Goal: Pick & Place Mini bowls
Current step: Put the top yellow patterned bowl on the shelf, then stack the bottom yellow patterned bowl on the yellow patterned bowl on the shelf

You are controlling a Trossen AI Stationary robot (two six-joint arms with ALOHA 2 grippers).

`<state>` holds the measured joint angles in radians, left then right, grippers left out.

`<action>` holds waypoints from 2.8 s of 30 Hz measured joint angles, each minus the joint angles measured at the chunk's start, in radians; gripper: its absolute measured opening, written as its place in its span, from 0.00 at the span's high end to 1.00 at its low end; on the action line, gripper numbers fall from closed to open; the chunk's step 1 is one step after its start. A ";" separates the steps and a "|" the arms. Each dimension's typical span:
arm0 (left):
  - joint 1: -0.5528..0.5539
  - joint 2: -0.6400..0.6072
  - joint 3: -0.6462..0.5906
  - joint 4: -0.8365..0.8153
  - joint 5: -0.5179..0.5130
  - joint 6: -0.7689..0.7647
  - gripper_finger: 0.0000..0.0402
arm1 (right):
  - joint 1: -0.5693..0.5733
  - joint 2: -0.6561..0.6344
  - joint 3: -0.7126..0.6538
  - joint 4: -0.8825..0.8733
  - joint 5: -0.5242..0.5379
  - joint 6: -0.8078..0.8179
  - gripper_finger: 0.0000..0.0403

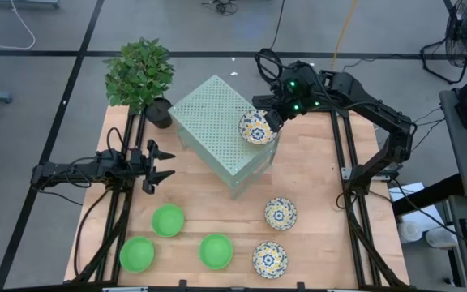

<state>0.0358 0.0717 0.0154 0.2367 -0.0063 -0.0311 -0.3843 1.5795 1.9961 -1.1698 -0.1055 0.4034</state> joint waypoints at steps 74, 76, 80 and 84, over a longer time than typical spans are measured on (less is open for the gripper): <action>0.000 0.000 0.000 0.000 0.000 0.000 0.33 | 0.682 -0.238 -0.391 0.151 -0.001 0.061 0.65; 0.000 0.000 0.000 0.000 0.000 0.000 0.33 | 0.682 -0.238 -0.444 0.149 0.001 0.076 0.65; 0.000 0.000 0.000 0.000 0.000 0.000 0.33 | 0.681 -0.238 -0.537 0.148 0.002 0.111 0.65; 0.000 0.000 0.000 0.000 0.000 0.000 0.33 | 0.681 -0.238 -0.618 0.149 0.005 0.135 0.65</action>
<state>0.0358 0.0715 0.0154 0.2367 -0.0063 -0.0311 0.2966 1.3415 1.3783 -1.0213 -0.1007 0.5385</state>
